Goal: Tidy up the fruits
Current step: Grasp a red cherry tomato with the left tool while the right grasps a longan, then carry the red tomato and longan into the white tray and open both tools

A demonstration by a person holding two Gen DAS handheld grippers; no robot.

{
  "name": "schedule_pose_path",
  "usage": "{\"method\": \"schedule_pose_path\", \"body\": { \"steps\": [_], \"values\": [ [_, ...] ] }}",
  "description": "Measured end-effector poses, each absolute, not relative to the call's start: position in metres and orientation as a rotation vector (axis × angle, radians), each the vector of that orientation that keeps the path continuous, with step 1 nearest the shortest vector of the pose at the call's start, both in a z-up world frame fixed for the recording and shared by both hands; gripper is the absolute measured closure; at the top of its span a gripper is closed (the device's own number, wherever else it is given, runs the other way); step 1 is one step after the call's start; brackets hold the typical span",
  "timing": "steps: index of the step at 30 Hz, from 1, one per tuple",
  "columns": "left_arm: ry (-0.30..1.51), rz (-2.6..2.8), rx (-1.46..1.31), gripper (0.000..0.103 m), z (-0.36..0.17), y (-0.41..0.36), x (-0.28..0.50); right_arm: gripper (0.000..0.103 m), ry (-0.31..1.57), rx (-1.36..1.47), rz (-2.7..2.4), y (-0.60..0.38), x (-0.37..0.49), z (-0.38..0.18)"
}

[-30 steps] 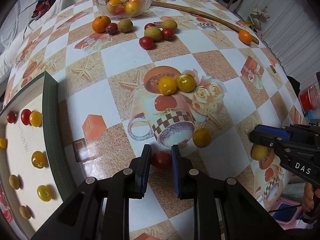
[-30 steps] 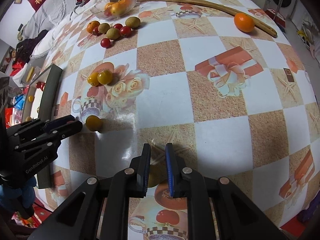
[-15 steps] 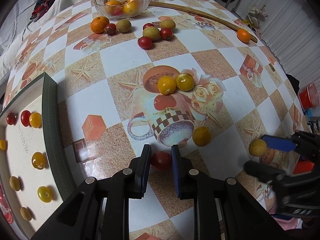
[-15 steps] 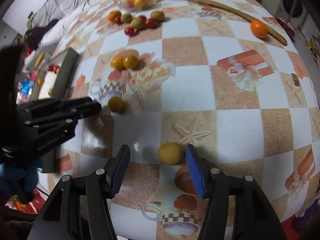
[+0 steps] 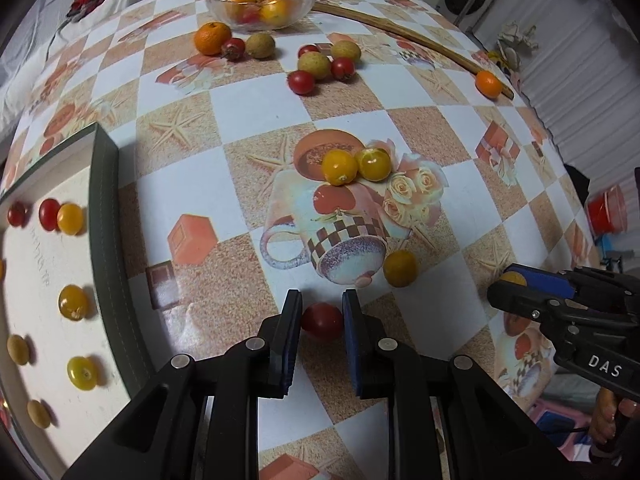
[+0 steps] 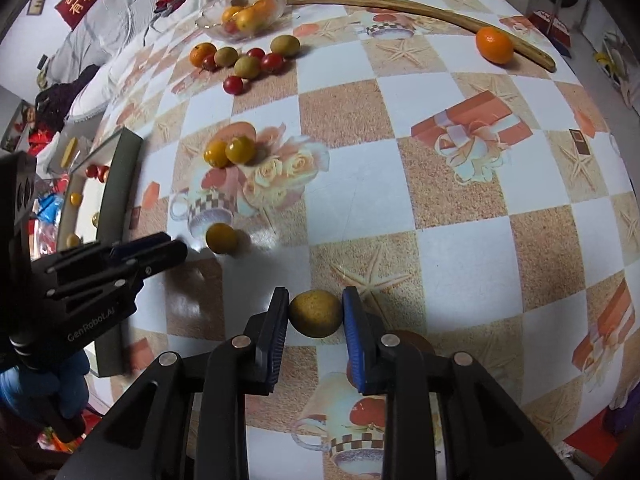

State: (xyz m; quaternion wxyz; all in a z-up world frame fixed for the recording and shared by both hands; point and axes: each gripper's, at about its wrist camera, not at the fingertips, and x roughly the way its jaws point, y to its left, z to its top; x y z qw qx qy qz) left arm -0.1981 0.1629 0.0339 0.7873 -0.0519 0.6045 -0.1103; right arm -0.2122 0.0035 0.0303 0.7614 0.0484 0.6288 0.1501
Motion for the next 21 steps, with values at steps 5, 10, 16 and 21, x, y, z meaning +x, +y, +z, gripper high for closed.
{"method": "schedule_pose_path", "body": {
  "steps": [5,10,16,21],
  "values": [
    [1.279,-0.227,-0.14,0.081,0.045,0.171,-0.199,0.074,1.359,0.099,0.346,0.014,-0.206,0.038],
    [1.249,-0.204,-0.163,0.081,0.059,0.185,-0.204,0.073,1.346,0.079,0.378,0.03,-0.199,0.048],
    [1.215,-0.141,-0.209,0.081,0.073,0.216,-0.218,0.073,1.335,0.043,0.433,0.058,-0.193,0.058],
    [1.198,-0.067,-0.244,0.081,0.079,0.248,-0.236,0.073,1.326,-0.001,0.514,0.096,-0.192,0.065]
  ]
}}
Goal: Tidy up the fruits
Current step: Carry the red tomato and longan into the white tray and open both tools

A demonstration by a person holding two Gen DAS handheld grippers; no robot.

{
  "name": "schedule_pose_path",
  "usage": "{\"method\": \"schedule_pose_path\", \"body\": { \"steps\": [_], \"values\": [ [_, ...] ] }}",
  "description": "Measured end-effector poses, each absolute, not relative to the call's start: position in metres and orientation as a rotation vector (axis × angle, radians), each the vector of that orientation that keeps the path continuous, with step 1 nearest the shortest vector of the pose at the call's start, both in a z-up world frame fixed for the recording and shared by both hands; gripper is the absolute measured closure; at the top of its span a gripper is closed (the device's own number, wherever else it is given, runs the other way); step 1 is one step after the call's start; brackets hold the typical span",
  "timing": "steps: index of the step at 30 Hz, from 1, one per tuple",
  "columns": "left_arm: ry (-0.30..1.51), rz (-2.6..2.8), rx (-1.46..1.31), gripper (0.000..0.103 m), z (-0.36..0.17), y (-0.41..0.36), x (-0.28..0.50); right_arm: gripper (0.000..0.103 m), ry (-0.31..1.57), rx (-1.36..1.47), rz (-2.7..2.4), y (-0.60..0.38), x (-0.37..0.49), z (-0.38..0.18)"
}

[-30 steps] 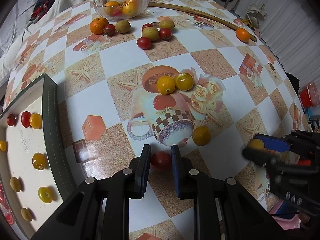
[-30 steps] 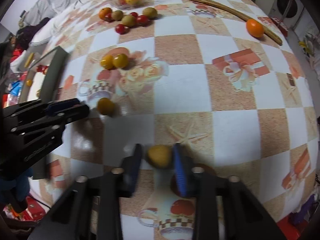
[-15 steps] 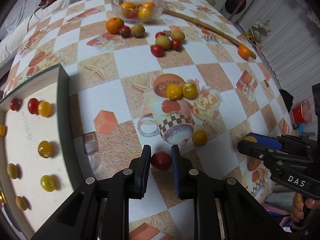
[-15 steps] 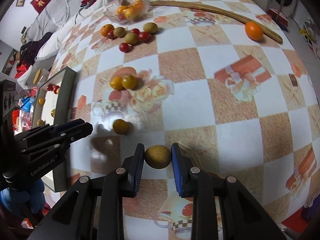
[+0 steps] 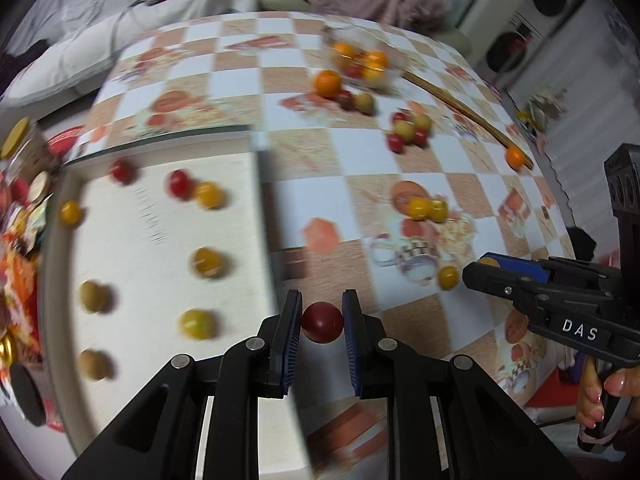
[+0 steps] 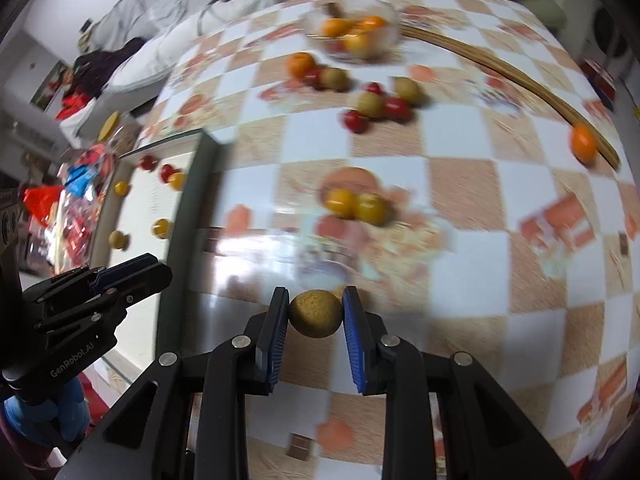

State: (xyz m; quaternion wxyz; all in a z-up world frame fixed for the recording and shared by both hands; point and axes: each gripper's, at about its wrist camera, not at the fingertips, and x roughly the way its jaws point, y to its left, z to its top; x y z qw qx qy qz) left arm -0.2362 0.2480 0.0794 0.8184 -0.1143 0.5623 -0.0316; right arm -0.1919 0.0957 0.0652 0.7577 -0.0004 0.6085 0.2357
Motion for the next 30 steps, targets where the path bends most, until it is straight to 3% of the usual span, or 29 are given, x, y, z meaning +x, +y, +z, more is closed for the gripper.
{"method": "schedule_pose_path", "body": {
  "steps": [15,30],
  "values": [
    [1.24,0.198,-0.323,0.081,0.057,0.342,-0.306,0.073,1.317,-0.156,0.794,0.239,-0.206,0.067],
    [1.291,0.287,-0.371,0.081,0.03,0.365,-0.322,0.073,1.31,-0.379,0.9,0.331,-0.204,0.042]
  ]
}}
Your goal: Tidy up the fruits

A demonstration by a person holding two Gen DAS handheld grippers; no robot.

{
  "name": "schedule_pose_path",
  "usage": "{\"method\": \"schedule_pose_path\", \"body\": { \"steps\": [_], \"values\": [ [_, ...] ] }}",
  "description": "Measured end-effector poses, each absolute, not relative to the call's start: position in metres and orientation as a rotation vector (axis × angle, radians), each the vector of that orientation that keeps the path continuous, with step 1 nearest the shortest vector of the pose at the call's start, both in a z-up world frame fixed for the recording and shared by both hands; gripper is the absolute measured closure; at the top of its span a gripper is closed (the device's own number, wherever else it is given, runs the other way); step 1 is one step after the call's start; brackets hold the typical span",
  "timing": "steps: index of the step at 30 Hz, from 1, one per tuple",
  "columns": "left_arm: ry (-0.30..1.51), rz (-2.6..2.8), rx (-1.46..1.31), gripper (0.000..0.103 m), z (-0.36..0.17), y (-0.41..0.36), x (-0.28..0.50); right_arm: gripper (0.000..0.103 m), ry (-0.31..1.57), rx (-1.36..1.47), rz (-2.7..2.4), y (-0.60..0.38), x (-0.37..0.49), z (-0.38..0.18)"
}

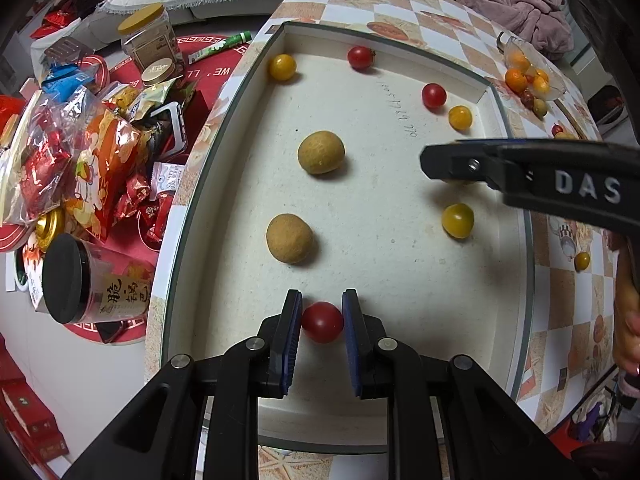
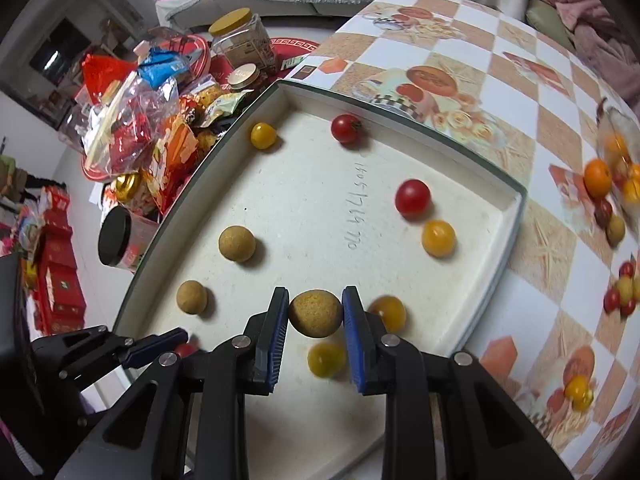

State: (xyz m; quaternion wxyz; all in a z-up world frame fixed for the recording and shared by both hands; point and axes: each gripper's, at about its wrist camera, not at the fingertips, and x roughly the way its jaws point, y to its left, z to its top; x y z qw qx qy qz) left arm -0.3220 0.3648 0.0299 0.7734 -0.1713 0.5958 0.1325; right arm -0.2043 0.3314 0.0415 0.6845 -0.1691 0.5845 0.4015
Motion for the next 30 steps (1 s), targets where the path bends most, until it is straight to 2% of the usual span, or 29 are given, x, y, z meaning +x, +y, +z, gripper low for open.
{"method": "schedule_pose_path", "body": {
  "steps": [11,14,16,18,20,21,24,30],
  "values": [
    [1.313,0.281,-0.291,0.08,0.027,0.358,-0.321,0.071,1.305,-0.506,0.887,0.346,-0.209,0.024],
    [1.314,0.277,-0.271,0.08,0.027,0.356,-0.321,0.061,1.309,-0.491,0.898,0.345,-0.208,0.025],
    [1.316,0.274,-0.268,0.08,0.027,0.357,-0.321,0.048,1.303,-0.47,0.895,0.343,-0.206,0.028],
    [1.321,0.271,-0.265,0.079,0.027,0.358,-0.321,0.04,1.302,-0.436,0.901,0.341,-0.204,0.031],
    [1.328,0.272,-0.255,0.042,0.026,0.357,-0.321,0.035,1.296,-0.402,0.904,0.338,-0.201,0.037],
    [1.314,0.29,-0.245,0.017,0.029,0.357,-0.322,0.031,1.291,-0.386,0.903,0.336,-0.2,0.04],
    [1.29,0.294,-0.216,0.017,0.036,0.354,-0.322,0.024,1.279,-0.337,0.901,0.331,-0.196,0.05],
    [1.36,0.29,-0.209,0.016,0.035,0.349,-0.313,0.017,1.278,-0.261,0.845,0.308,-0.186,0.065]
  ]
}}
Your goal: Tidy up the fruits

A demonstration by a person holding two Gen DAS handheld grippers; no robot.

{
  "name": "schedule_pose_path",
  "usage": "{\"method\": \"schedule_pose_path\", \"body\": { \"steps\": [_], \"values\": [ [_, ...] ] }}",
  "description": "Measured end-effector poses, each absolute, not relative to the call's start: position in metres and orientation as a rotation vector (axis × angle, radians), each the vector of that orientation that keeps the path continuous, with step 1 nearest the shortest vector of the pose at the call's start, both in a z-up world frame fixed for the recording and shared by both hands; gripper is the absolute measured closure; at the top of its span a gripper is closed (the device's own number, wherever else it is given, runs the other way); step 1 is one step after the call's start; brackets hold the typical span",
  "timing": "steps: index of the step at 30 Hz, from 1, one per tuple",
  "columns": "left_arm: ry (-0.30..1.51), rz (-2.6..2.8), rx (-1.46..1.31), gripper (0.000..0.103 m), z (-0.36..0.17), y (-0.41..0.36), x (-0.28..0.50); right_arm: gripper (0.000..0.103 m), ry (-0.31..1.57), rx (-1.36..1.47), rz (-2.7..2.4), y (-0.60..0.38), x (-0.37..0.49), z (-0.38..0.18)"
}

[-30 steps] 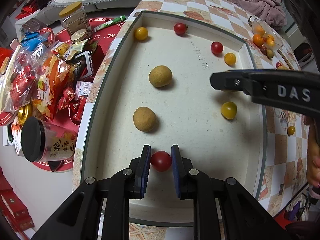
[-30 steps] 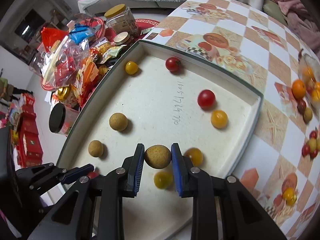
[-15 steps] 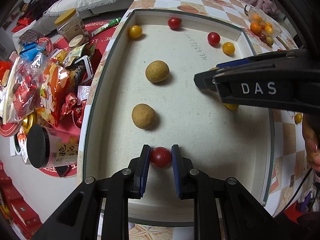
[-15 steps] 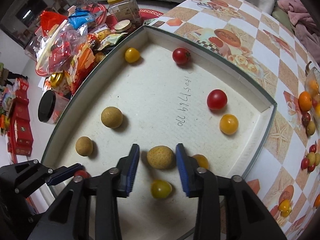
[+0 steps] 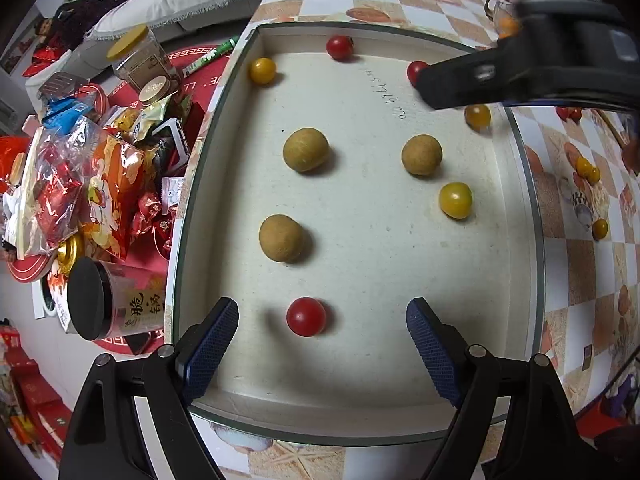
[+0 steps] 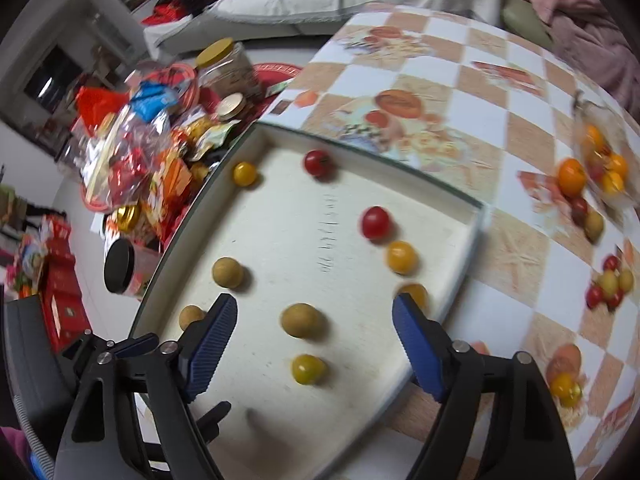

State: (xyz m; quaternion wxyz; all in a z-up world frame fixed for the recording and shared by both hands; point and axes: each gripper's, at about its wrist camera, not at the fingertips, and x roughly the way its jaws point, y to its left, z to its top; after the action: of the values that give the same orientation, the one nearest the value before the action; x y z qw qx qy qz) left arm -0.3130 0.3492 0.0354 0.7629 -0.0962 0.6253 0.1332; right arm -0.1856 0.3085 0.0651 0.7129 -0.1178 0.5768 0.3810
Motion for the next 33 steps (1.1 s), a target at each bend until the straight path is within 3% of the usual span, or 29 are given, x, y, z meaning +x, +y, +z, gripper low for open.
{"method": "schedule_pose_path", "body": {
  "steps": [6,33],
  "values": [
    [1.393,0.277,-0.166,0.016,0.037,0.34,-0.301,0.0,1.311,-0.169,0.733,0.266,-0.171,0.068],
    [1.292,0.081,-0.104,0.016,0.083,0.259,-0.187,0.0,1.359,-0.005,0.375,0.088,-0.122,0.051]
  ]
}}
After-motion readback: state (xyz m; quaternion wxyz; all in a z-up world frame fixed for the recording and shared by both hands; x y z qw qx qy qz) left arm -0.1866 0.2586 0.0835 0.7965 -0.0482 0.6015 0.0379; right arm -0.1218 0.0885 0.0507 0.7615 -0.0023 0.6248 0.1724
